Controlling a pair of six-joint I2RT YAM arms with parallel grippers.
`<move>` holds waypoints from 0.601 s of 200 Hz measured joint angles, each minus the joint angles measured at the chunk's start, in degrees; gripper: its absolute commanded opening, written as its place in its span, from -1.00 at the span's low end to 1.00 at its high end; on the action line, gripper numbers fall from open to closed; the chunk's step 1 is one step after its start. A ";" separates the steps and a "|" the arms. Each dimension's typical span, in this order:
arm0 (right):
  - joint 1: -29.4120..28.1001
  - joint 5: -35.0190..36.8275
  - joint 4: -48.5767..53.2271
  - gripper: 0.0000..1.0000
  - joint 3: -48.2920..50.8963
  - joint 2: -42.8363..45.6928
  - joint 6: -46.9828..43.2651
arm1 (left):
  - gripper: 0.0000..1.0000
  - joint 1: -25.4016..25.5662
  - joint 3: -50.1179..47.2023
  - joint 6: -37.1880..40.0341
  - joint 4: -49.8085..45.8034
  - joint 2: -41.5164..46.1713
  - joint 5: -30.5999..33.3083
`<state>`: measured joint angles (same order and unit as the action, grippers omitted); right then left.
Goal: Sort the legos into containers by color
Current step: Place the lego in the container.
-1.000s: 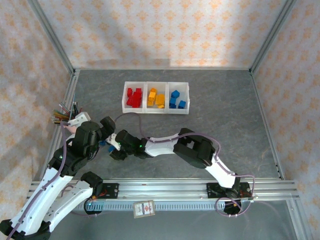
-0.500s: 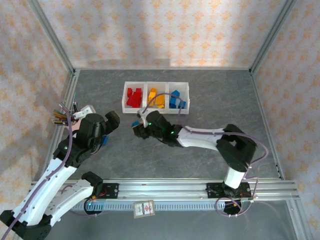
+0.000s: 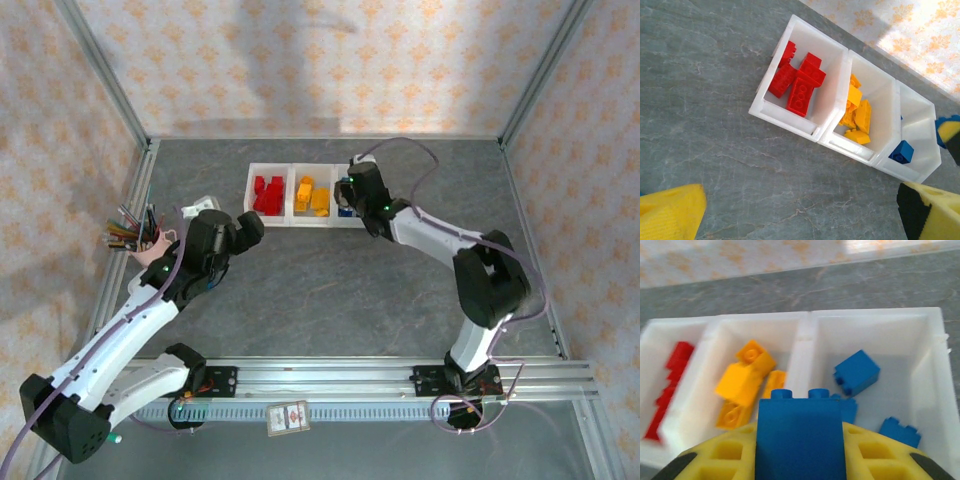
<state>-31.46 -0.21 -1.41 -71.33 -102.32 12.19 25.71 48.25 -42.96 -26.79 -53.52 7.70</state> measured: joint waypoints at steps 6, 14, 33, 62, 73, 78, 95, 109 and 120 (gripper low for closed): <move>0.70 0.31 0.42 -0.31 -1.20 -1.60 -0.13 | 0.98 0.00 0.00 0.13 0.37 -0.24 -0.04; 1.51 0.70 1.18 -0.29 -2.78 -3.54 -0.20 | 0.99 0.00 0.00 0.48 0.70 -0.31 -0.11; 2.84 2.01 3.15 -0.21 -6.36 -7.56 -0.35 | 0.98 0.00 0.00 1.05 0.94 -0.17 -0.09; 3.45 3.89 6.10 0.08 -10.86 -11.72 -1.11 | 0.98 0.00 0.00 1.07 0.92 0.61 0.00; 3.43 4.20 6.88 0.11 -11.34 -11.96 -1.40 | 0.98 0.00 0.00 1.09 0.92 1.18 0.00; 3.43 4.33 7.17 0.12 -11.45 -11.96 -1.51 | 0.98 0.00 0.00 1.09 0.92 1.38 0.00; 3.39 4.31 7.30 0.18 -11.65 -11.93 -1.75 | 0.98 -0.02 0.00 1.11 0.92 2.03 0.02; 3.37 3.63 7.50 0.21 -11.54 -11.69 -1.97 | 0.98 -0.02 0.00 1.14 0.92 2.34 0.02; 3.23 2.89 7.63 0.24 -11.06 -10.88 -2.16 | 0.98 -0.04 0.00 1.29 0.90 2.54 0.02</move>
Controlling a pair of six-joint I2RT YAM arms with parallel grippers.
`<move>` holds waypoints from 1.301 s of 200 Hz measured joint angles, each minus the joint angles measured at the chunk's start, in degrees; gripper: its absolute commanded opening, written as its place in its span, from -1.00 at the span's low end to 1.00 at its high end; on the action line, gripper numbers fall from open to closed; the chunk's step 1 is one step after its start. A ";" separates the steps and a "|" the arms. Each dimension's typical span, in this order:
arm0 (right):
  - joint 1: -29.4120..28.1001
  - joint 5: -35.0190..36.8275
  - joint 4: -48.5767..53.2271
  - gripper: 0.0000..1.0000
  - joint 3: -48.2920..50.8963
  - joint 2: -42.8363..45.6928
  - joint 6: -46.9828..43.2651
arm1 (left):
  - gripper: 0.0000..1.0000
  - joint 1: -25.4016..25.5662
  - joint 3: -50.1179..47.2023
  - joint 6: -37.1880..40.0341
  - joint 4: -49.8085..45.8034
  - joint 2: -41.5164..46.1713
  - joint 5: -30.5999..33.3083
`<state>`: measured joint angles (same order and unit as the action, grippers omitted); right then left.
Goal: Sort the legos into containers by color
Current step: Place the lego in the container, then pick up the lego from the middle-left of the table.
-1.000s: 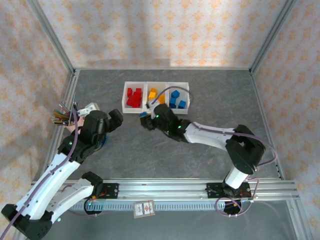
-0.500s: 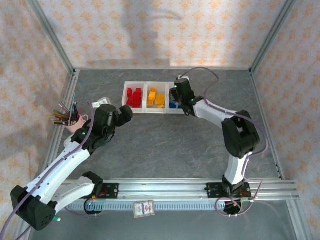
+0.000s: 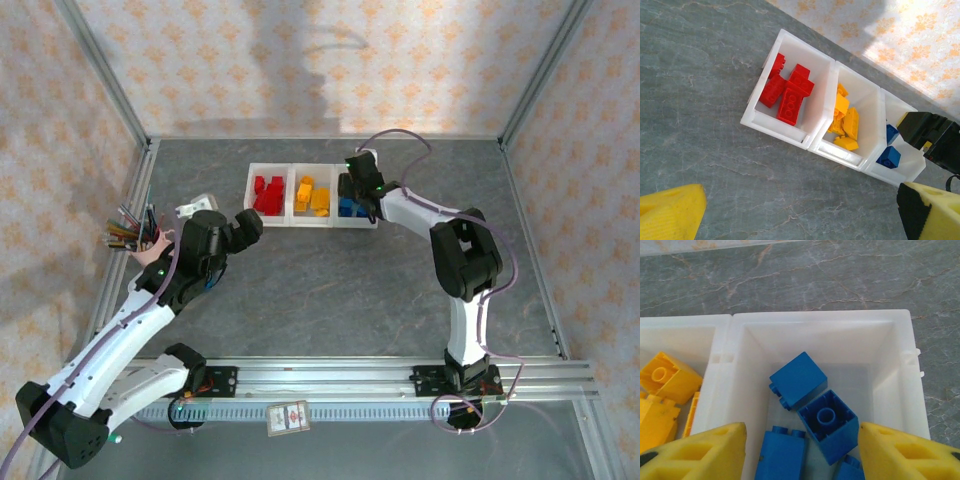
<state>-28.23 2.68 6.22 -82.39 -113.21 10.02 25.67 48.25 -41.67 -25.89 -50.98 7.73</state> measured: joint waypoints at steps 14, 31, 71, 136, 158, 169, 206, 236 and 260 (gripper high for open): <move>-0.72 -1.18 0.00 0.29 1.14 1.92 -0.39 | 0.98 -0.24 0.00 0.17 -0.15 0.31 0.17; -2.58 -2.78 -0.57 0.35 3.15 5.09 -1.14 | 0.98 -0.33 0.00 0.17 -0.70 1.07 0.46; -10.40 -8.04 -3.89 0.47 9.25 11.85 -2.86 | 0.98 -0.33 0.15 0.20 -3.74 4.70 2.12; -24.55 -15.15 -12.87 0.66 16.39 12.50 -6.99 | 0.99 -0.33 3.91 -0.28 -13.33 10.75 6.38; -28.33 -17.18 -17.42 0.69 15.87 9.16 -8.70 | 0.98 -0.33 4.63 -0.52 -15.63 12.28 6.99; -29.75 -17.77 -19.26 0.71 14.95 6.58 -9.53 | 0.98 -0.33 4.83 -0.83 -16.46 12.87 7.48; -33.31 -18.60 -23.08 0.82 10.16 -1.86 -12.50 | 0.98 -0.35 5.62 -1.95 -17.75 12.85 7.96; -35.10 -18.95 -25.97 0.94 5.90 -6.78 -14.29 | 0.98 -0.35 9.05 -1.70 -16.96 10.21 7.93; -35.89 -19.04 -27.47 0.99 1.44 -11.19 -15.74 | 0.98 -0.35 10.97 -1.11 -14.86 8.90 7.69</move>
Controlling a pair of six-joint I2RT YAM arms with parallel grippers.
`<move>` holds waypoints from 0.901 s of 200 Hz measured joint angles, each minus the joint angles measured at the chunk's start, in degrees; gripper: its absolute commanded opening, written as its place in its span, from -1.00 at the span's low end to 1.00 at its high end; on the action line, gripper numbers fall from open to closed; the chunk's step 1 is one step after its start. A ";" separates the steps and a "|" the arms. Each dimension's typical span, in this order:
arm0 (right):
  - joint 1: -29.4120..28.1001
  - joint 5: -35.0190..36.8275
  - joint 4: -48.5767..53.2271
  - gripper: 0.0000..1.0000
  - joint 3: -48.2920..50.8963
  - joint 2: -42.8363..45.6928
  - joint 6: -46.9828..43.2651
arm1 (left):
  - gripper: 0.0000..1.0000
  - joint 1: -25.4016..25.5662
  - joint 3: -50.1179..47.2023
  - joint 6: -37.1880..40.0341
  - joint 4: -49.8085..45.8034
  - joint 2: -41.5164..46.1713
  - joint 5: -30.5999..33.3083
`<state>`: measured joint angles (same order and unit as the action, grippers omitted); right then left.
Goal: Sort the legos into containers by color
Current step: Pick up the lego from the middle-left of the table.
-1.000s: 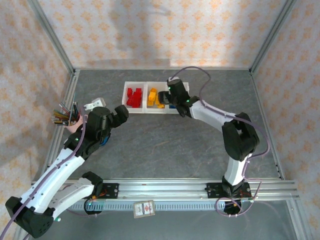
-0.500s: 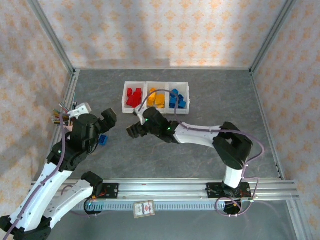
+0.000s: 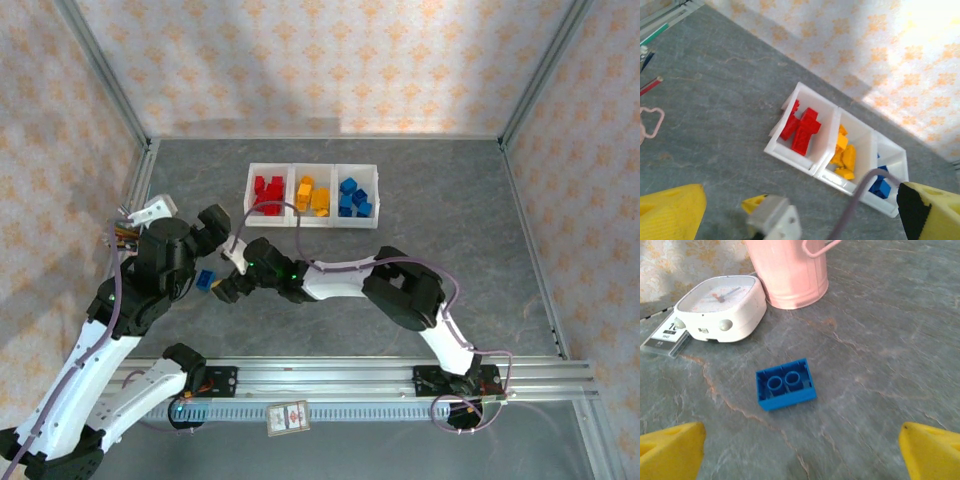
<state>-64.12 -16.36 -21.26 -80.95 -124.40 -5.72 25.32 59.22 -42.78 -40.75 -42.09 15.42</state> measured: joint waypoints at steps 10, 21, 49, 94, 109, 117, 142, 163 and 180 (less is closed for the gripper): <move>-0.35 0.24 -0.44 0.99 -1.81 -1.97 -0.55 | 0.98 0.02 0.22 0.52 1.11 -0.24 -0.22; -0.72 0.85 -0.70 0.99 -3.89 -4.15 -1.25 | 0.99 0.00 0.31 0.94 1.90 -0.44 -0.42; -1.68 1.73 -0.72 0.99 -7.91 -8.87 -2.40 | 0.98 0.00 0.33 1.55 3.02 -0.72 -1.03; -2.05 2.71 -0.07 0.98 -15.08 -15.45 -5.25 | 0.98 0.00 0.31 2.27 4.46 -0.94 -1.88; -2.05 2.91 0.70 0.89 -16.96 -17.07 -6.01 | 0.98 0.02 0.31 2.34 4.72 -1.29 -1.90; -2.08 2.91 0.87 0.82 -17.84 -17.94 -6.71 | 0.98 0.00 0.31 2.34 4.81 -1.60 -1.90; -2.05 3.72 1.70 0.56 -20.13 -19.26 -7.67 | 0.98 0.02 0.31 2.34 4.96 -2.64 -1.92; -2.12 4.57 2.05 0.21 -20.46 -19.47 -8.24 | 0.98 0.00 0.31 2.34 5.01 -3.43 -1.90; -2.23 4.87 2.16 -0.04 -20.52 -19.47 -8.07 | 0.98 0.02 0.28 2.34 5.03 -3.41 -1.92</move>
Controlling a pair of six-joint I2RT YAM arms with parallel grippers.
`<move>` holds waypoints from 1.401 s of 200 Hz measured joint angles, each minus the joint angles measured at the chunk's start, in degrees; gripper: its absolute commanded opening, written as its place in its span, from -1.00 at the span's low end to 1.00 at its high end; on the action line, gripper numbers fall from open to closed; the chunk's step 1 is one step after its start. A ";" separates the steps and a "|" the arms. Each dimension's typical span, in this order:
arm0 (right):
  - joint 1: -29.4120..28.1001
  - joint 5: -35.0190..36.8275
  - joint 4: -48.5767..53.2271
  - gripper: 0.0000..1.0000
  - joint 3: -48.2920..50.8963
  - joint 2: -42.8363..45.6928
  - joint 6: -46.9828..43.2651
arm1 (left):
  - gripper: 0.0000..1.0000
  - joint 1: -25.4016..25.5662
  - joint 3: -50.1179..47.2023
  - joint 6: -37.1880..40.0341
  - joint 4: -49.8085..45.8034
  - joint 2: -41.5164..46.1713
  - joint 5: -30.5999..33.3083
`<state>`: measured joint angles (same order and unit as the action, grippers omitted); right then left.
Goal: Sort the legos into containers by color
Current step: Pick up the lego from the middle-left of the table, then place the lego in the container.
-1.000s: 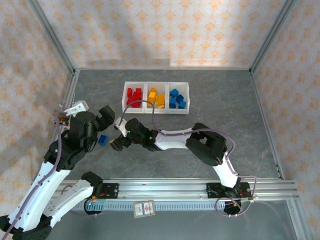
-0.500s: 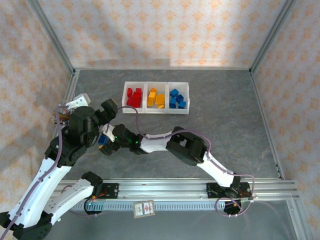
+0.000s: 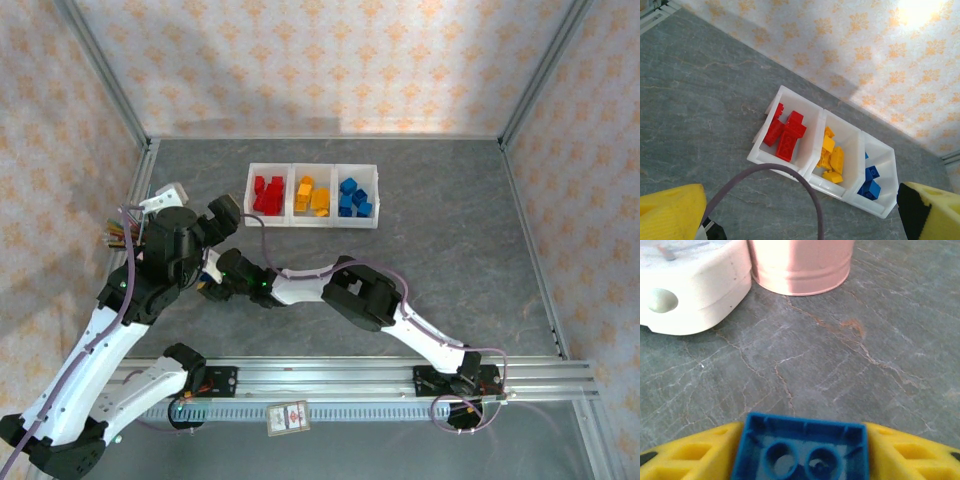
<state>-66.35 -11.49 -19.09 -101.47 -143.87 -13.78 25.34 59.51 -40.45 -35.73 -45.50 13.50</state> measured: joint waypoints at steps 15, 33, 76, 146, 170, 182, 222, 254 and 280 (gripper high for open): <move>-0.26 0.68 -0.02 -0.14 -0.02 0.00 -0.46 | 0.98 -0.02 0.00 0.02 0.02 -0.02 0.02; -0.37 1.03 -0.02 -0.34 -0.02 0.02 -0.68 | 0.98 0.00 0.00 0.02 0.02 -0.02 0.02; -0.24 1.64 1.05 -0.43 4.44 3.65 -1.11 | 0.99 -0.02 0.02 0.09 0.04 -0.04 -0.66; 6.05 2.05 0.59 -0.36 25.90 27.36 5.55 | 0.98 -0.02 0.42 0.94 3.06 -1.38 -5.20; 12.26 1.46 0.76 -0.36 31.91 36.24 10.45 | 0.98 -0.02 0.24 1.22 6.34 -1.99 -7.45; 15.85 1.42 1.31 -0.36 34.42 39.98 12.96 | 0.98 -0.02 -0.20 1.36 8.48 -2.73 -8.70; 25.94 5.60 6.78 -0.33 37.51 46.88 17.88 | 0.98 -0.02 -3.19 1.57 16.11 -7.45 -13.03; 32.65 9.42 12.33 -0.31 36.20 45.94 19.12 | 0.98 -0.02 -5.81 1.57 21.29 -12.09 -15.28; 37.09 11.43 15.67 -0.26 31.61 41.72 19.71 | 0.98 -0.02 -6.97 1.53 24.96 -14.88 -16.59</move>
<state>-29.26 -0.05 -3.42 -69.87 -102.15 5.93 25.32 52.53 -38.92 -10.76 -60.38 -3.09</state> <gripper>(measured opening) 0.475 0.992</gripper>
